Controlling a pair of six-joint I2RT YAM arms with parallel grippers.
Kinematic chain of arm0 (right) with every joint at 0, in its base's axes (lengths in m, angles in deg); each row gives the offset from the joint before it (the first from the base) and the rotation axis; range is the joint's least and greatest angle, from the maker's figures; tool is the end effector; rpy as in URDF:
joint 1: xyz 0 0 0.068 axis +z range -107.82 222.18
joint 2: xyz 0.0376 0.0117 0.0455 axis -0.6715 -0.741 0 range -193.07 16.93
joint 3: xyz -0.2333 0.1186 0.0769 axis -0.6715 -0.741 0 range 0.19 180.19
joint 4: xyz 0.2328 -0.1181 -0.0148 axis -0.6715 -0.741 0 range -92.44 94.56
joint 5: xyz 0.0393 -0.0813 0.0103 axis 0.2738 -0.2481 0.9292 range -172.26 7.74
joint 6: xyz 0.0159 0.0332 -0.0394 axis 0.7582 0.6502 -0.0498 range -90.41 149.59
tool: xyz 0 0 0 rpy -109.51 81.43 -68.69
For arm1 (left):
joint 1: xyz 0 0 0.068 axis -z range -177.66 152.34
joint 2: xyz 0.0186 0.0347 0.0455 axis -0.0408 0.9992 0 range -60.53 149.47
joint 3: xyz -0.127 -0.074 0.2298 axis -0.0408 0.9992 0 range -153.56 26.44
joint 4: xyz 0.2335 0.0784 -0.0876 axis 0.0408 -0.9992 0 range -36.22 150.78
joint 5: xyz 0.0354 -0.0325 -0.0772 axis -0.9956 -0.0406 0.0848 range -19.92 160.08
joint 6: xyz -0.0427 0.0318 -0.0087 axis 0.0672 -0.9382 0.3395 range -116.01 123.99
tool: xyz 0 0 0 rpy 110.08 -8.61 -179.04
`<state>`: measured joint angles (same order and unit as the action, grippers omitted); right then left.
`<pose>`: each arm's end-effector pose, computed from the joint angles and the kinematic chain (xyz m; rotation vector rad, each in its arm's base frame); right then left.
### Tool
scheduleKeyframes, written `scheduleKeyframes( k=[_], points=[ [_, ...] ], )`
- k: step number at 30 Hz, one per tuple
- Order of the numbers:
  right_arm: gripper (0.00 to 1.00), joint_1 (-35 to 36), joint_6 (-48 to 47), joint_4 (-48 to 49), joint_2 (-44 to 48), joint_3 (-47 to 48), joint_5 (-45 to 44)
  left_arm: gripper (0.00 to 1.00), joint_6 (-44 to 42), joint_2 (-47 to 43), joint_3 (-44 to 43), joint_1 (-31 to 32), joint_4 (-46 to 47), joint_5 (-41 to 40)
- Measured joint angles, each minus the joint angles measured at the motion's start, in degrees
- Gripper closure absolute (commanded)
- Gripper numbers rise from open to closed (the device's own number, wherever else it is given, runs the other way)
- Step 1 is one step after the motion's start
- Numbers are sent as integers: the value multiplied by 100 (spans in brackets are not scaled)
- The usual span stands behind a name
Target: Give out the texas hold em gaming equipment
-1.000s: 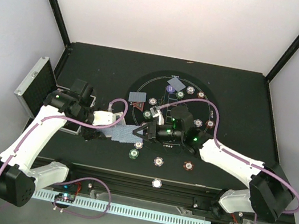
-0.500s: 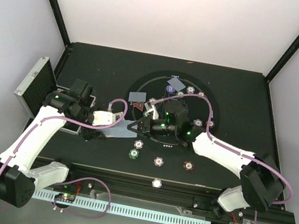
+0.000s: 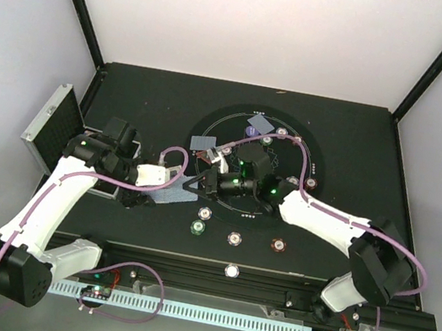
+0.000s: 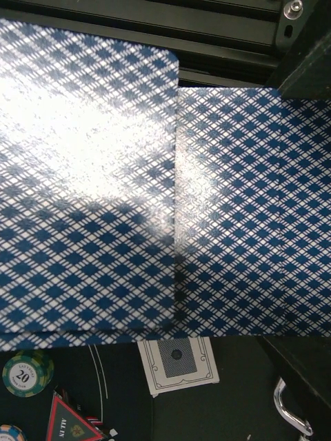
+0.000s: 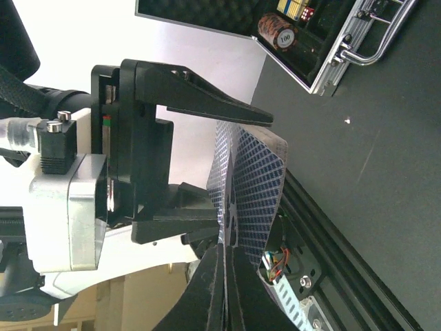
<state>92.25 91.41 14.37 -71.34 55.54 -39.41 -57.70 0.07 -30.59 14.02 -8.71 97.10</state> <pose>0.2011 0.2781 0.2553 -0.3710 2.4385 1.8312 0.1626 -0.0501 0.2869 1.6588 2.0679 -0.4101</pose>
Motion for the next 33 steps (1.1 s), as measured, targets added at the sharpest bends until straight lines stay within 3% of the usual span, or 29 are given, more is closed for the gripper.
scheduleKeyframes(
  k=[11, 18, 29, 33],
  points=[
    [93, 9, -20, -13, -20, 57, 55, 98, -20, -2, 0, 0, 26, 39],
    [75, 55, -46, -44, -22, 28, 234, 98, -20, 0, 0, 0, 50, 59],
    [64, 59, -299, -531, 125, -24, 387, 99, -15, -24, 0, 0, 57, 59],
    [54, 59, -321, -632, 129, -31, 389, 98, -13, -24, 0, 0, 57, 61]
  ],
)
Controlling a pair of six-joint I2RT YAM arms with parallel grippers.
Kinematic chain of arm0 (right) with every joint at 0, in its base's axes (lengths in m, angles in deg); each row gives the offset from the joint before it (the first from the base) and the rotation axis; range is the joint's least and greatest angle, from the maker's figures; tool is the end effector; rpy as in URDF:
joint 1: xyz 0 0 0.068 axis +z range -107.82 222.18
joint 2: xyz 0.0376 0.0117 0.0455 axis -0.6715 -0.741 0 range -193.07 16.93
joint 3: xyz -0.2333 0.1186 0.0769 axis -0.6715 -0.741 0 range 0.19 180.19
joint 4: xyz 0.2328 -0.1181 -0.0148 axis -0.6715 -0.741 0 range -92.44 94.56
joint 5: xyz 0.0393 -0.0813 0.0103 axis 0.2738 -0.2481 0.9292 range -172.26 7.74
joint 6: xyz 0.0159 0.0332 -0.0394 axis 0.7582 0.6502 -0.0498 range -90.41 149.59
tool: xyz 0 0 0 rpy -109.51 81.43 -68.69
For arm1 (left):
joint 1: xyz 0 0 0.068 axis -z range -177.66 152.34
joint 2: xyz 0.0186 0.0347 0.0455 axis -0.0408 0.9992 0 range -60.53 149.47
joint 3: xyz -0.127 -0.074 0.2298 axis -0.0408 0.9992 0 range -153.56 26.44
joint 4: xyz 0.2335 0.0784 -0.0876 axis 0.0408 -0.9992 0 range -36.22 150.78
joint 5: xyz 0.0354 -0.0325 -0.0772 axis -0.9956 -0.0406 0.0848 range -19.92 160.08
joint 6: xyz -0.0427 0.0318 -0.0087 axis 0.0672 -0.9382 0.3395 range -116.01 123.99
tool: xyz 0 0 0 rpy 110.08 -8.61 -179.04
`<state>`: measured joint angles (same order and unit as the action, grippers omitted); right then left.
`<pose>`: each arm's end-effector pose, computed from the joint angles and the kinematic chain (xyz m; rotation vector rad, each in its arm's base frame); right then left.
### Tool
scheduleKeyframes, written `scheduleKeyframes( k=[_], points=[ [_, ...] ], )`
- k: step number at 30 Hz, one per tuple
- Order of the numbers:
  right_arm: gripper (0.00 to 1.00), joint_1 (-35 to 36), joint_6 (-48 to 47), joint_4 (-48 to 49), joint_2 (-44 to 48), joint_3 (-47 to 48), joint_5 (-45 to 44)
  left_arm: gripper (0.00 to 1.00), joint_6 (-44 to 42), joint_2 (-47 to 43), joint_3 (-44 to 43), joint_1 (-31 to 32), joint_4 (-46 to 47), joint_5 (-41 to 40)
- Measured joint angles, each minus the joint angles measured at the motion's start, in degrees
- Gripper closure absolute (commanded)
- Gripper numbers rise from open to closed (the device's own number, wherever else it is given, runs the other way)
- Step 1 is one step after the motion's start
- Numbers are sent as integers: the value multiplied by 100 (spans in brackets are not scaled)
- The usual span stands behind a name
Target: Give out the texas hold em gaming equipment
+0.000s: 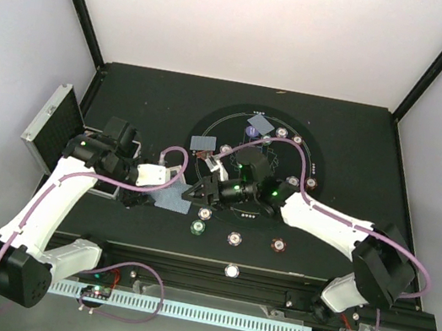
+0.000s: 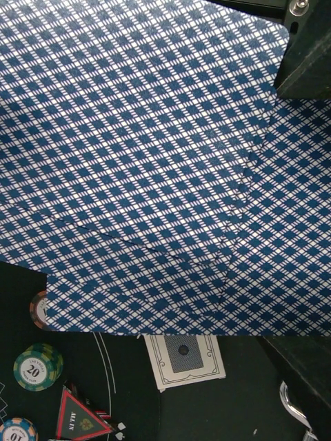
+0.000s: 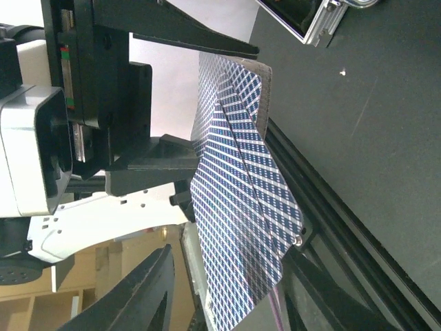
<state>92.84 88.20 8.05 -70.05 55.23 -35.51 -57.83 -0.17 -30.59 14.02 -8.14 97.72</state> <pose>0.1905 0.2735 0.2515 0.4625 -2.5062 -1.8160 0.1628 -0.0505 0.2880 1.6556 2.0480 -0.4123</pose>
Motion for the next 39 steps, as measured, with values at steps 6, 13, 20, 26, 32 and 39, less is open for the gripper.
scheduleKeyframes(
  k=[6, 13, 20, 26, 32, 39],
  points=[
    [54, 0, -79, -79, 0, -2, -7, 99, 66, 0, 0, 0, 50, 2],
    [74, 2, 35, 7, 7, -114, -92, 99, 155, 0, 0, 0, 146, 4],
    [69, 17, 146, 131, 26, -225, -173, 98, 162, 0, 0, 0, 146, 2],
    [62, 120, 160, 149, 81, -286, -210, 98, 166, 0, 0, 0, 146, 2],
    [64, 177, 243, 210, 227, -481, -297, 99, 168, 2, 0, 0, 146, 2],
    [76, 232, 476, 448, 284, -560, -422, 98, 168, 2, 0, 0, 146, 2]
  ],
)
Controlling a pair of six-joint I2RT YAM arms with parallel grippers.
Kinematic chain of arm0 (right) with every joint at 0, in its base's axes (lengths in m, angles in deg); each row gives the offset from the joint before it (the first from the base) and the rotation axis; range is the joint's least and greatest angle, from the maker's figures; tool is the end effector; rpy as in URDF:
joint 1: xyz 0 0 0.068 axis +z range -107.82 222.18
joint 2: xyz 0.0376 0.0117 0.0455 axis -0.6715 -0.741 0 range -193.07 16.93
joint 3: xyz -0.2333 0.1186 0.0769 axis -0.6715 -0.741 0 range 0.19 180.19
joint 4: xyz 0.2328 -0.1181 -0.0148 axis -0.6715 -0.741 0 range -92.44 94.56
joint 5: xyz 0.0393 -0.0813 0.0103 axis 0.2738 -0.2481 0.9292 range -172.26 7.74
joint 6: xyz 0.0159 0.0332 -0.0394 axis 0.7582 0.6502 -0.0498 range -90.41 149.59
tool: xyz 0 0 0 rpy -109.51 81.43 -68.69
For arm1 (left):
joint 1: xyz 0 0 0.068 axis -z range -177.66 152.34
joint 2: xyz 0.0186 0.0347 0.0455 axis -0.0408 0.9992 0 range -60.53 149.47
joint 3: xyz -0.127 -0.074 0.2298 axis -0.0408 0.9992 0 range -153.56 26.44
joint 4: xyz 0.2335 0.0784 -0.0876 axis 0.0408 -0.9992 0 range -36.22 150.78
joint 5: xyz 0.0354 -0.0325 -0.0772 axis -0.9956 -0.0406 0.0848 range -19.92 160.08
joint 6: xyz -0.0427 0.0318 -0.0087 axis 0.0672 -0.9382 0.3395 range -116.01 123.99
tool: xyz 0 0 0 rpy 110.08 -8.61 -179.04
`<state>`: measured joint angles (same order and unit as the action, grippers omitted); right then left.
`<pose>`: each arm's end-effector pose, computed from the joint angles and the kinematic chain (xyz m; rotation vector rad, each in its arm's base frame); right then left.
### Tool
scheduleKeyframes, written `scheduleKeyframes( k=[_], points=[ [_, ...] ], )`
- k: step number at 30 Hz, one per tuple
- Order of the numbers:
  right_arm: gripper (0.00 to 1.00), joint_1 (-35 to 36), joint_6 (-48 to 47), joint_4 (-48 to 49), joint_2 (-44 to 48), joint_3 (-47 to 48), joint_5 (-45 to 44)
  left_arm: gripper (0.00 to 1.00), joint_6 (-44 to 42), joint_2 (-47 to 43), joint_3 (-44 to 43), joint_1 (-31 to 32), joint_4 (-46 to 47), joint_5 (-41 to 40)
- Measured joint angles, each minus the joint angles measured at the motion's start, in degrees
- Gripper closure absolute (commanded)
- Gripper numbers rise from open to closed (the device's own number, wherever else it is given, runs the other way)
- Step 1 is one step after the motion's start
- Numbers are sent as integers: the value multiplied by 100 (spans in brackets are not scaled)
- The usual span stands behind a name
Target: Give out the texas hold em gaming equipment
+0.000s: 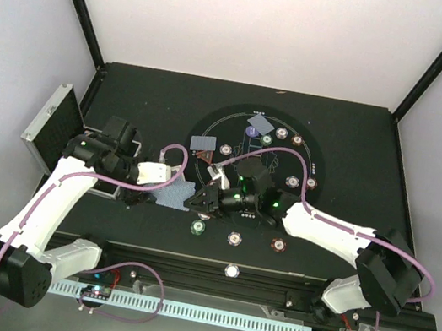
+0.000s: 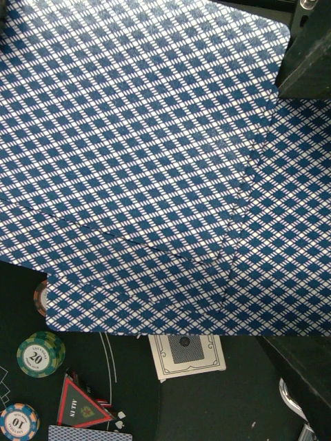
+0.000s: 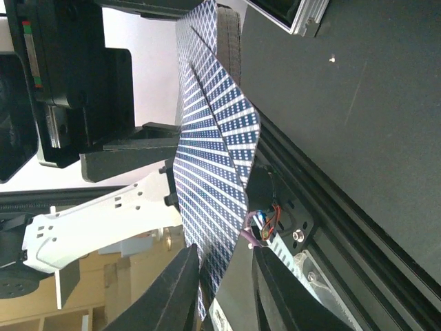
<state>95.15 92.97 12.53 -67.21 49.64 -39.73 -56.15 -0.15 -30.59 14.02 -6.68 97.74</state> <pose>0.1723 0.2686 0.2409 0.3679 -2.5292 -1.8112 0.1653 -0.0511 0.2888 1.6215 2.0536 -0.4055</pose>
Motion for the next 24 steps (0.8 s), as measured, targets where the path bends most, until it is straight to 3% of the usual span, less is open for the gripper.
scheduleKeyframes(
  k=[9, 16, 24],
  points=[
    [79, 120, 219, 188, 28, -96, -48, 98, 0, 0, 0, 0, 0, 0],
    [98, 140, 343, 256, 87, -153, -144, 98, 0, 0, 0, 0, 0, 0],
    [99, 144, 448, 365, 214, -245, -188, 98, 0, 0, 0, 0, 0, 0]
  ],
)
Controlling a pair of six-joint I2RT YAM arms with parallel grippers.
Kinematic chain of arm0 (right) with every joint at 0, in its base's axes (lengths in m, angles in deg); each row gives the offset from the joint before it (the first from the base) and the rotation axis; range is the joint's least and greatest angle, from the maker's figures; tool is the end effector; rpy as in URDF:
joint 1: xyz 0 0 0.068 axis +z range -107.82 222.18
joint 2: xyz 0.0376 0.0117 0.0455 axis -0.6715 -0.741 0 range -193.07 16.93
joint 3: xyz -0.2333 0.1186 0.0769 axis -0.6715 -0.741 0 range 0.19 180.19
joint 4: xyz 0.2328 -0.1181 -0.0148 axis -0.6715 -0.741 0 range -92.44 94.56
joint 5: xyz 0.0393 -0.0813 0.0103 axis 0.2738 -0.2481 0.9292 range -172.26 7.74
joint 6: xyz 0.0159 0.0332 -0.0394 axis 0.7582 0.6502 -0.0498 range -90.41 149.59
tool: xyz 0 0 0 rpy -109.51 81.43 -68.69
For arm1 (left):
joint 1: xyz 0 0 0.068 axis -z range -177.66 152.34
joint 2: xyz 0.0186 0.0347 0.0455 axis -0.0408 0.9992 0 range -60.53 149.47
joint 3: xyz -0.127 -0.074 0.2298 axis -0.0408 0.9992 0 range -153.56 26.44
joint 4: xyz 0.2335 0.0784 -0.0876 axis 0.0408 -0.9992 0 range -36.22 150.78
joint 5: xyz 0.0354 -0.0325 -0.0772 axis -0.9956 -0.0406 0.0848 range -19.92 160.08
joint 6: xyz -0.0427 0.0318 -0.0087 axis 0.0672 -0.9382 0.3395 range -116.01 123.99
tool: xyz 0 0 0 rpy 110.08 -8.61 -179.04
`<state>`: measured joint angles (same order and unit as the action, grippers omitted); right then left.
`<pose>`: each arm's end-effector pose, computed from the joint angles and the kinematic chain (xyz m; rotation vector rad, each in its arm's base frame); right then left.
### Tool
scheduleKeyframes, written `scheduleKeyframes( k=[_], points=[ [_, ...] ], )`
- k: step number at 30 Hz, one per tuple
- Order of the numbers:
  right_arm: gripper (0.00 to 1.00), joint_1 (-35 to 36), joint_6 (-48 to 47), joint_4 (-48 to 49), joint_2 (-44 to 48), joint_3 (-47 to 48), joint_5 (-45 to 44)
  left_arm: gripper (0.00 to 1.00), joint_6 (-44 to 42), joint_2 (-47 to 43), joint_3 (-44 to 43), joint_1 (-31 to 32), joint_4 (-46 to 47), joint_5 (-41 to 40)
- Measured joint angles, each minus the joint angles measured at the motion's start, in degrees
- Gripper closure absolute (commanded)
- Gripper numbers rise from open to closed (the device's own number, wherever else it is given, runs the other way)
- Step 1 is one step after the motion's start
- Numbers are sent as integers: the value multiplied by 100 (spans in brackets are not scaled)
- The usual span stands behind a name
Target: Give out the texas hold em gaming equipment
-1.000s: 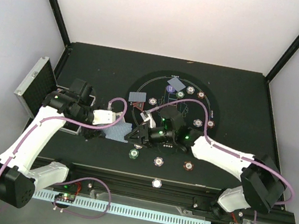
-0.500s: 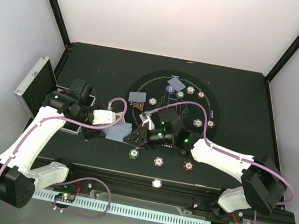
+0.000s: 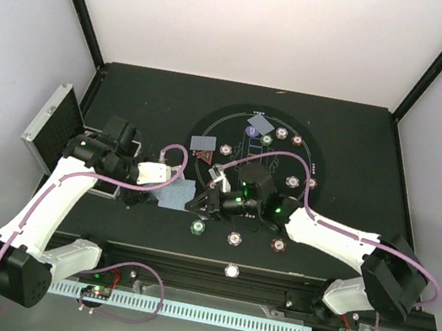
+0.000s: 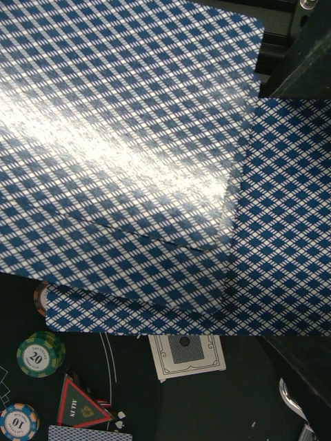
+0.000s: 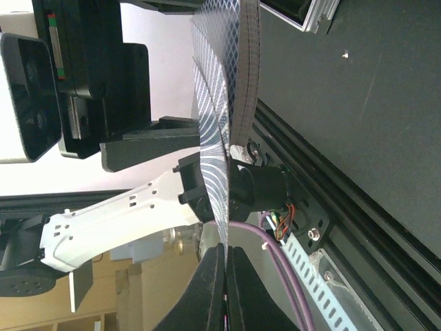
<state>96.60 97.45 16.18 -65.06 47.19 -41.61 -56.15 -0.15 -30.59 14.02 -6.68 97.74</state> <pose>0.1621 0.2666 0.2435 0.3059 -2.5062 -1.8506 0.1653 -0.0511 0.2888 1.6215 2.0536 -0.4055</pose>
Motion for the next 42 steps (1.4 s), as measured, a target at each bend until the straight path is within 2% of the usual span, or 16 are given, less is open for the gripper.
scheduleKeyframes(
  k=[19, 42],
  points=[
    [99, 0, 7, 289, 170, -177, 289, 98, -2, 0, 0, 0, -4, 0],
    [99, 26, -610, -365, 170, -177, 590, 98, -2, 0, -37, 0, -13, 0]
  ],
)
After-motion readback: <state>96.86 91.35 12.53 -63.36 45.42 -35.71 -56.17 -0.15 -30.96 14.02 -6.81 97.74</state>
